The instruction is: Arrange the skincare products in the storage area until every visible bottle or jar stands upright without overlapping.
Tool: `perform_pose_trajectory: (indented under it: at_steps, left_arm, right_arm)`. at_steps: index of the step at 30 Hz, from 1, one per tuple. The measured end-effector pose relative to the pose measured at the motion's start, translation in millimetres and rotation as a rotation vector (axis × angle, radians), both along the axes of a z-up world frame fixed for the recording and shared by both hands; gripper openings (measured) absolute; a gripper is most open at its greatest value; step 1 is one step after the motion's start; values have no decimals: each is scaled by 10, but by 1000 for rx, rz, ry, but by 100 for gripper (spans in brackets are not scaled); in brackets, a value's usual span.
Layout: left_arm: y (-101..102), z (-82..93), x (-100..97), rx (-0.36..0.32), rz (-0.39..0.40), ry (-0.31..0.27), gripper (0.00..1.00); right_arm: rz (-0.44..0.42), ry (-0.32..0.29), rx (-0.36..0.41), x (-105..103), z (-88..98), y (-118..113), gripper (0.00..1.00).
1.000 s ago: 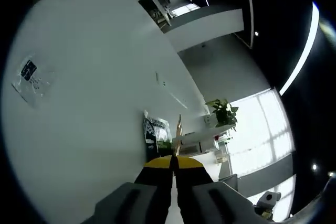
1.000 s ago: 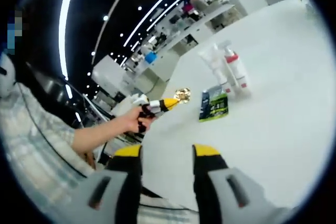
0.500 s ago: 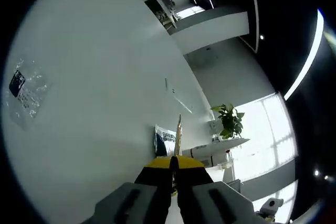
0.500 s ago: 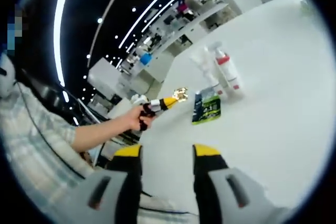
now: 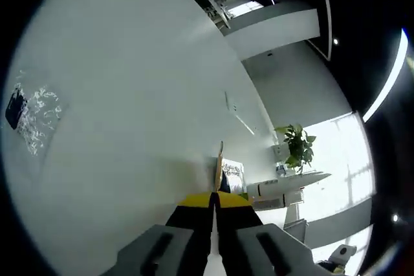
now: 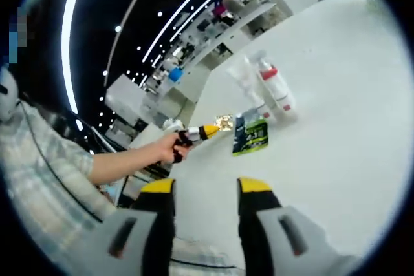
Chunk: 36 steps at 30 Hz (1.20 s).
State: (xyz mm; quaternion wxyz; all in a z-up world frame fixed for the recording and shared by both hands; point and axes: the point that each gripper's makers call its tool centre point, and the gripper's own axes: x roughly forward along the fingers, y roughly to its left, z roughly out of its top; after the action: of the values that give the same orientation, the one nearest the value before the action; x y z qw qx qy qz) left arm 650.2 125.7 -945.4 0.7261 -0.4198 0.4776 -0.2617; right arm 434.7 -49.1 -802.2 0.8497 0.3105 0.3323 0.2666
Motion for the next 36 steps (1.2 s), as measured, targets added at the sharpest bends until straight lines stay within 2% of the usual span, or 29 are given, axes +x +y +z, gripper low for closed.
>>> perform_pose_trajectory:
  at_steps: [7, 13, 30, 36]
  left_arm:
    - [-37, -94, -51, 39, -17, 29, 1]
    - [55, -197, -48, 109, -16, 38, 2]
    - [103, -185, -32, 139, 1, 20, 4]
    - [105, -145, -22, 128, 20, 40, 13]
  right_arm:
    - [-25, 1, 1, 44, -10, -59, 36]
    - [-29, 11, 12, 27, -45, -39, 36]
    - [-15, 7, 13, -74, -37, -16, 36]
    - [-11, 13, 12, -176, -75, -4, 36]
